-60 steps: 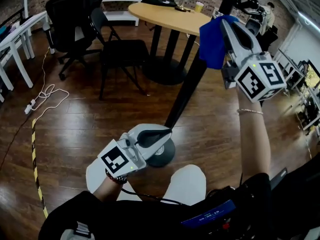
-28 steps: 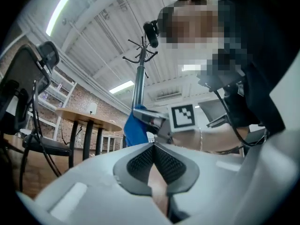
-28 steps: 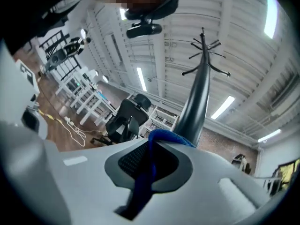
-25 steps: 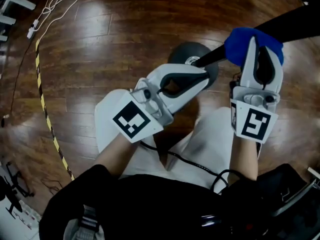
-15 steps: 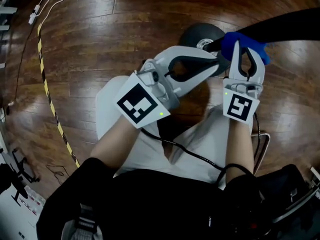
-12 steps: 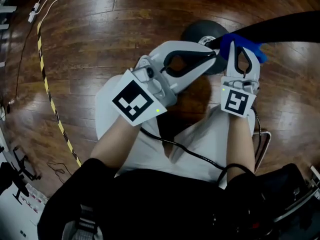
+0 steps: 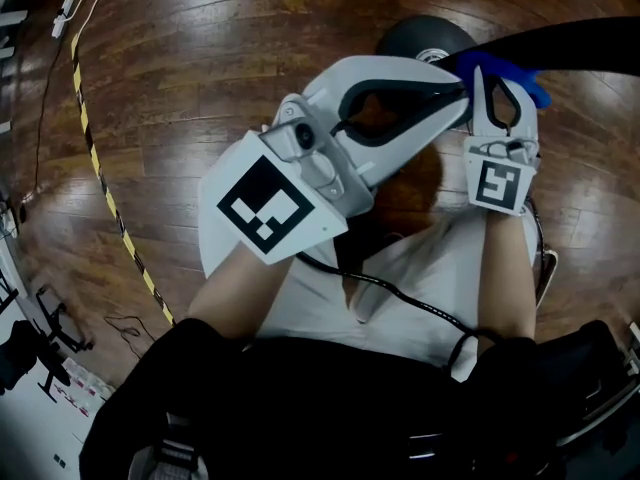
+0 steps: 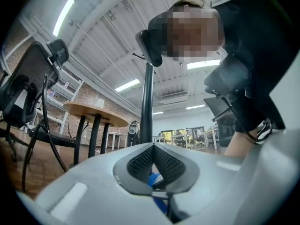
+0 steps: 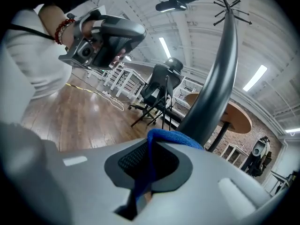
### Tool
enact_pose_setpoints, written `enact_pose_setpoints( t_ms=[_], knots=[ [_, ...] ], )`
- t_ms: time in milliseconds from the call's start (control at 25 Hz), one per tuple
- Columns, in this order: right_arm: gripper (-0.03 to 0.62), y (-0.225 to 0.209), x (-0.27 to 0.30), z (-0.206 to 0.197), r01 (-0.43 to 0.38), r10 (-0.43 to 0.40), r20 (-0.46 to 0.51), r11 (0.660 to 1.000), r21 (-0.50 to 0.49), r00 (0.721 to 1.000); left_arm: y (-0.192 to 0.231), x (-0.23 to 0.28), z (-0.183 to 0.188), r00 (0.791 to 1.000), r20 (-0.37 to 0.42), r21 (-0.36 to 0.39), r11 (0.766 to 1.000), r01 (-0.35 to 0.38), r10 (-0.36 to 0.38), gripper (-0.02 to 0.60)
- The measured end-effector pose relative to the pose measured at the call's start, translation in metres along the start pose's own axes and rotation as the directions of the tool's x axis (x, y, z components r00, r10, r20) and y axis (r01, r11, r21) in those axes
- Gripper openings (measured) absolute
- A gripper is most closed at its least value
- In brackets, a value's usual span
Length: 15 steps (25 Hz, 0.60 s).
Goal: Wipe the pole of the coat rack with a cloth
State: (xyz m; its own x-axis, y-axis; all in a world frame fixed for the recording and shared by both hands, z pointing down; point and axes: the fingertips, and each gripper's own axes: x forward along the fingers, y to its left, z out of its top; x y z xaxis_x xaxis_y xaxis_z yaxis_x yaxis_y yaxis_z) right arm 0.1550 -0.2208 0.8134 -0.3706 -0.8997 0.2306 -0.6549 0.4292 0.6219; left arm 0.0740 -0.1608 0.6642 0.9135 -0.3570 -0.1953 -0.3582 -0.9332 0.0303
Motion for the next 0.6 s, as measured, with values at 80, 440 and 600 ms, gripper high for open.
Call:
enact_pose_setpoints(
  t_ms=[80,440,600],
  knots=[
    [0.018,0.008,-0.001,-0.009,-0.017,0.018,-0.027,1.0,0.009,0.999,-0.007,-0.003,-0.012,0.998,-0.053,0.021,1.0,0.018,-0.017,-0.006],
    [0.018,0.059,0.016,-0.08,-0.156,0.171,-0.137,0.981,0.114,0.976,-0.005,-0.01,-0.003,0.999,-0.044,0.019,1.0,-0.012,0.013,-0.006],
    [0.018,0.088,0.029,-0.115,-0.256,0.273,-0.187,0.961,0.109,0.944,-0.003,-0.016,0.002,0.998,-0.044,0.017,0.999,-0.042,0.043,-0.006]
  ],
)
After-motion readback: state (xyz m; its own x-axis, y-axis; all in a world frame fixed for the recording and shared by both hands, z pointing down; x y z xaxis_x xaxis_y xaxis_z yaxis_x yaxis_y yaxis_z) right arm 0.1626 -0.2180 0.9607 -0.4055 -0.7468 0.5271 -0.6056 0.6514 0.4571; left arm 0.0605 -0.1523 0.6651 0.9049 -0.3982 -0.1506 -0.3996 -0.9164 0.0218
